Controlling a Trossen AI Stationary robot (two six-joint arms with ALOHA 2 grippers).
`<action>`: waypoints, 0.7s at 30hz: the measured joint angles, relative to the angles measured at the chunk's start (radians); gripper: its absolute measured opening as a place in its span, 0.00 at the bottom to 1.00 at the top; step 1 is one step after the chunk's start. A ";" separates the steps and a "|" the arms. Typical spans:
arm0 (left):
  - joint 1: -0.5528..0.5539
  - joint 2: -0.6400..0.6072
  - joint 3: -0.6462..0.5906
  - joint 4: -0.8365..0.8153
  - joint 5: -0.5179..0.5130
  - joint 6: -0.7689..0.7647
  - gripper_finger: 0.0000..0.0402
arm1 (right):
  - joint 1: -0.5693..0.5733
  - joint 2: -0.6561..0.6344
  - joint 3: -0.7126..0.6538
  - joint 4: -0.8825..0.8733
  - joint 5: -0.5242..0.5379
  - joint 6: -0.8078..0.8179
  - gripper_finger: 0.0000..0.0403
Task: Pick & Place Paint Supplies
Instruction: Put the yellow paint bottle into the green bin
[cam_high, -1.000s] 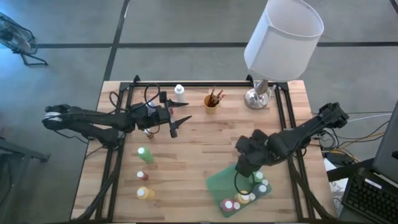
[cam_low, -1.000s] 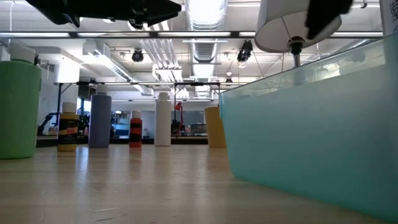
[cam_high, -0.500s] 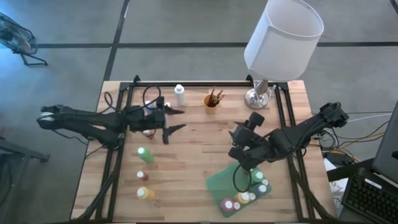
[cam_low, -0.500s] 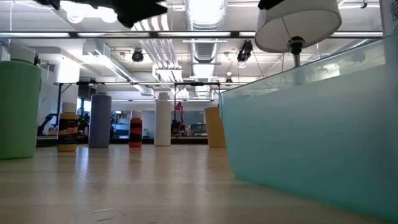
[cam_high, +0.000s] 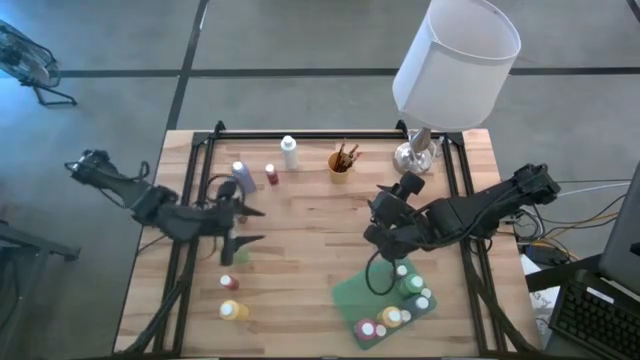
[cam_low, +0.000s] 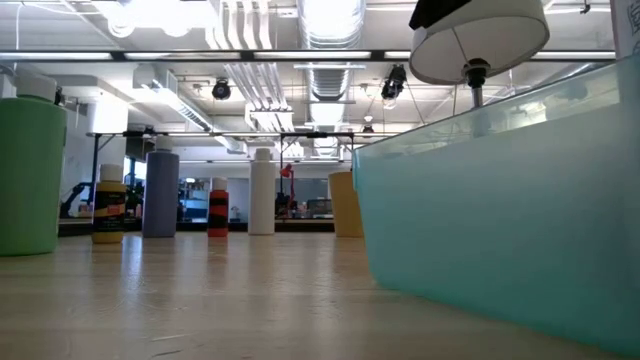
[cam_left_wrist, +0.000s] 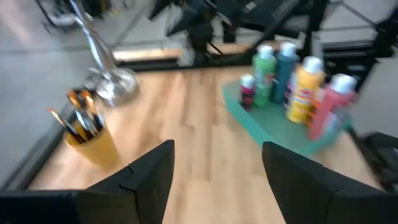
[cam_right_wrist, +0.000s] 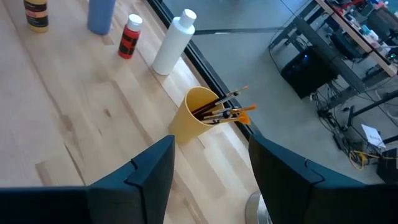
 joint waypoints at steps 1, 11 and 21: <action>-0.040 0.006 0.022 -0.046 -0.018 -0.040 0.62 | -0.001 0.000 0.000 0.000 0.000 0.003 0.50; -0.422 0.079 0.109 -0.349 -0.240 -0.485 0.61 | -0.001 0.000 0.000 0.001 -0.007 0.029 0.46; -0.688 0.238 0.118 -0.427 -0.273 -0.806 0.54 | -0.027 0.000 0.000 0.004 -0.037 0.065 0.51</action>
